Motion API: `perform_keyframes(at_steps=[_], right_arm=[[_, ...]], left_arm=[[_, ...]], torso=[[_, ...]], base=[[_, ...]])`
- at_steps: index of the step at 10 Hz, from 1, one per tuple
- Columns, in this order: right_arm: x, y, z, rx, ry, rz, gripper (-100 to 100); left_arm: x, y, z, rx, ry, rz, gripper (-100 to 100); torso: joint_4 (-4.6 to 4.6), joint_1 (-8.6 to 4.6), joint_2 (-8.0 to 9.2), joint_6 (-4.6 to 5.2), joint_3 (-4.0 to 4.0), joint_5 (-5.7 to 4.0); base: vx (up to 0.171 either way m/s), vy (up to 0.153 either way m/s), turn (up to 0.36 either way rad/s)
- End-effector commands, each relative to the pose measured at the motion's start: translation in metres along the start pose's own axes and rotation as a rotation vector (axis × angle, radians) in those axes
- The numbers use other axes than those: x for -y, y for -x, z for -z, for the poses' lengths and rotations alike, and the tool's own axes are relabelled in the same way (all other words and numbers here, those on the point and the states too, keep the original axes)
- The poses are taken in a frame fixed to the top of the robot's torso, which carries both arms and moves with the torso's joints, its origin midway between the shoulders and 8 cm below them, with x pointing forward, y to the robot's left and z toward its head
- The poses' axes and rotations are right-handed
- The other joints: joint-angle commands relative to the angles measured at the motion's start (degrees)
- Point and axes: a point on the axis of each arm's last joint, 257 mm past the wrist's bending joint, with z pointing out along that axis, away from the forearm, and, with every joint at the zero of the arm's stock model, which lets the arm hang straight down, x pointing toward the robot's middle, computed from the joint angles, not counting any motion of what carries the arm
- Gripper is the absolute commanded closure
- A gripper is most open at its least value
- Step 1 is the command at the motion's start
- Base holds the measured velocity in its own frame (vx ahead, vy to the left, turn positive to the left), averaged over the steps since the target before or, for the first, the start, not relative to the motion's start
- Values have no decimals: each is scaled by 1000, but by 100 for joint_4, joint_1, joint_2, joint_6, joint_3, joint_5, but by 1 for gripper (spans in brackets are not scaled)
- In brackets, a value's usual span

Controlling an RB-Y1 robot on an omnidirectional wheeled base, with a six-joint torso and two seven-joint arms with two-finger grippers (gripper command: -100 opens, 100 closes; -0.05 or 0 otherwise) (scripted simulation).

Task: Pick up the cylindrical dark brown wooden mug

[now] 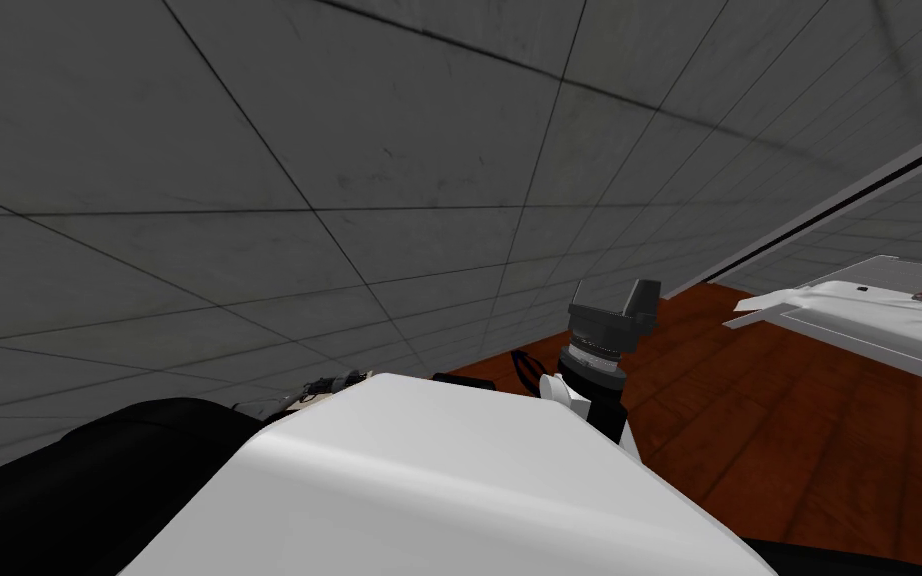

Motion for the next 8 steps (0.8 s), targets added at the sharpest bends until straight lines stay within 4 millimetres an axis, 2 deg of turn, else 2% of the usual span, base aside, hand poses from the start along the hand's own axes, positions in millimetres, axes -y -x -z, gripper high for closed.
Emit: perform_keyframes(at_steps=[1,4,5,6,8], right_arm=[[0,0,0,0,0,0,0],[0,0,0,0,0,0,0],[0,0,0,0,0,0,0],[0,0,0,0,0,0,0],[0,0,0,0,0,0,0]], left_arm=[[0,0,0,0,0,0,100],[0,0,0,0,0,-1,100],[0,0,0,0,0,-1,0],[9,5,-1,-2,-7,-8,100],[18,13,-3,-5,-15,-20,100]], torso=[[0,0,0,0,0,0],[1,1,4,-3,3,0],[1,0,4,-2,3,-1],[1,0,4,-2,3,0],[1,-17,9,-6,5,-2]], base=[[0,0,0],[0,0,0],[0,0,0],[-10,-22,91],[-16,-53,76]])
